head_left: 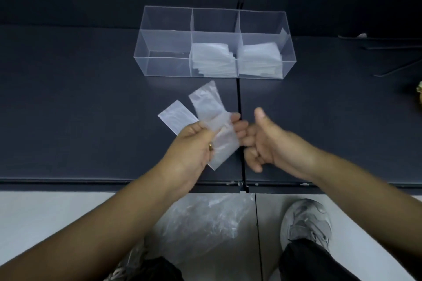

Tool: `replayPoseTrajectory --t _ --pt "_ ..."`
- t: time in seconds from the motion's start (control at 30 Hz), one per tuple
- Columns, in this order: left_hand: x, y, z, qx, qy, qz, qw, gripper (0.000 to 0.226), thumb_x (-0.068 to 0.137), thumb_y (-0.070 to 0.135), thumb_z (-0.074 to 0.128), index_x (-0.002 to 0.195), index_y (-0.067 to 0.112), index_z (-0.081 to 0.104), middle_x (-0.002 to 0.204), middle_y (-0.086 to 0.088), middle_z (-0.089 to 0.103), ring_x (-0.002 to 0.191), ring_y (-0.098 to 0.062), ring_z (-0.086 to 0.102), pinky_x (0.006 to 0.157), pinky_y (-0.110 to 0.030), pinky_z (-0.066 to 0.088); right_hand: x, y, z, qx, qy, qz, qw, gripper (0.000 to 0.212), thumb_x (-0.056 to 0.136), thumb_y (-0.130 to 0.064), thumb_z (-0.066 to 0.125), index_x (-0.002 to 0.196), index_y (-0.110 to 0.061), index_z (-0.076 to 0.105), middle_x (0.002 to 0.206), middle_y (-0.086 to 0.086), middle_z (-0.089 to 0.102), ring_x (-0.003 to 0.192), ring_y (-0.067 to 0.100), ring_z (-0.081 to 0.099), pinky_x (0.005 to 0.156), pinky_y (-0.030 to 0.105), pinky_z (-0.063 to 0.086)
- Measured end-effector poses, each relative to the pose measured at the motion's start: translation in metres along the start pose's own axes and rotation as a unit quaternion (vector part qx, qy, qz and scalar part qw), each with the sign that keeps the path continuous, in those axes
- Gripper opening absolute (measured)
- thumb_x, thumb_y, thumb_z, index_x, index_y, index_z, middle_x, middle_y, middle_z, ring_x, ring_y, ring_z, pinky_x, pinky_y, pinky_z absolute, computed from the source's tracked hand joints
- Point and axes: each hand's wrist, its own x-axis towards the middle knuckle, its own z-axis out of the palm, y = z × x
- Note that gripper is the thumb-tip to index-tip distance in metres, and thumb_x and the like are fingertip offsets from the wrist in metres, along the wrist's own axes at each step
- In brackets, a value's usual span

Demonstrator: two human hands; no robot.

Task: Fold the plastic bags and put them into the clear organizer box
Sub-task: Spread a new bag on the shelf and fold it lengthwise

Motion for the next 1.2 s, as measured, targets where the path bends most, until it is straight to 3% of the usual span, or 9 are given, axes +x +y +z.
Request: replayPoseTrajectory --t 0.2,0.37,0.53,0.6,0.67,0.77,0.87,1.03,1.2 --pt "0.019 -0.006 -0.035 -0.031 0.081 -0.068 0.994 0.027 0.101 0.02 0.043 0.114 0.008 0.064 0.113 -0.011 0.07 0.104 -0.018 0.068 0.086 -0.03 0.055 0.019 0.028 0.006 -0.13 0.155 0.041 0.979 0.007 0.09 -0.012 0.064 0.096 -0.01 0.063 0.082 0.013 0.072 0.054 0.013 0.063 0.045 0.023 0.046" --pt "0.037 0.004 -0.061 0.017 0.18 -0.058 0.982 0.024 0.1 0.02 0.05 0.108 0.006 0.067 0.103 -0.012 0.072 0.082 -0.015 0.072 0.07 -0.025 0.059 0.021 0.03 0.008 -0.138 0.208 0.059 0.967 0.007 0.087 -0.005 0.064 0.091 -0.009 0.061 0.074 0.006 0.073 0.049 0.014 0.063 0.039 0.021 0.041" --pt "0.045 0.019 -0.075 0.109 0.26 0.075 0.956 0.023 0.102 0.016 0.046 0.108 0.007 0.065 0.106 -0.012 0.07 0.081 -0.01 0.07 0.074 -0.021 0.057 0.026 0.024 0.008 -0.103 0.228 0.091 0.964 0.01 0.086 -0.003 0.067 0.092 -0.007 0.06 0.075 0.008 0.071 0.045 0.013 0.061 0.036 0.02 0.037" --pt "0.035 0.017 -0.076 0.266 0.294 0.226 0.89 0.023 0.1 0.012 0.047 0.115 0.008 0.064 0.11 -0.007 0.068 0.095 -0.012 0.067 0.09 -0.022 0.051 0.028 0.021 0.008 -0.098 0.232 0.103 0.962 0.01 0.086 -0.004 0.067 0.092 -0.009 0.06 0.074 0.006 0.071 0.043 0.012 0.06 0.035 0.019 0.036" --pt "0.017 0.005 -0.068 0.462 0.222 0.353 0.783 0.025 0.098 0.016 0.051 0.118 0.011 0.065 0.116 0.001 0.064 0.109 -0.01 0.059 0.099 -0.017 0.041 0.03 0.019 0.009 -0.094 0.236 0.109 0.961 0.01 0.085 -0.005 0.068 0.091 -0.01 0.06 0.07 0.004 0.07 0.041 0.011 0.058 0.035 0.018 0.035" --pt "-0.01 -0.034 -0.049 0.603 0.024 0.335 0.724 0.056 0.09 0.047 0.054 0.134 0.012 0.053 0.137 -0.001 0.054 0.126 -0.011 0.044 0.109 -0.01 0.022 0.03 0.017 0.01 -0.08 0.241 0.114 0.96 0.01 0.085 -0.007 0.069 0.088 -0.011 0.06 0.063 0.002 0.067 0.04 0.009 0.056 0.035 0.018 0.034" --pt "-0.018 -0.057 -0.044 0.65 -0.026 0.277 0.707 0.079 0.083 0.057 0.058 0.143 0.009 0.04 0.147 -0.002 0.043 0.135 -0.013 0.037 0.113 -0.013 0.015 0.026 0.012 0.011 -0.048 0.243 0.141 0.958 0.007 0.085 -0.011 0.069 0.089 -0.013 0.062 0.061 -0.001 0.063 0.041 0.006 0.054 0.037 0.017 0.035" --pt "-0.008 -0.053 -0.049 0.642 0.048 0.341 0.686 0.046 0.082 0.015 0.075 0.124 0.004 0.062 0.124 -0.008 0.065 0.111 -0.023 0.064 0.097 -0.03 0.047 0.012 -0.004 0.011 0.046 0.215 0.141 0.965 0.008 0.088 -0.016 0.066 0.093 -0.009 0.064 0.071 0.003 0.07 0.043 0.01 0.056 0.039 0.019 0.038" --pt "-0.005 -0.042 -0.051 0.578 0.08 0.336 0.739 0.034 0.095 0.027 0.047 0.115 0.01 0.07 0.103 -0.003 0.073 0.091 -0.017 0.068 0.081 -0.024 0.05 0.008 -0.012 -0.002 -0.145 0.215 0.028 0.965 0.036 0.08 -0.015 0.074 0.112 -0.027 0.061 0.105 -0.01 0.069 0.065 0.008 0.063 0.057 0.02 0.048"
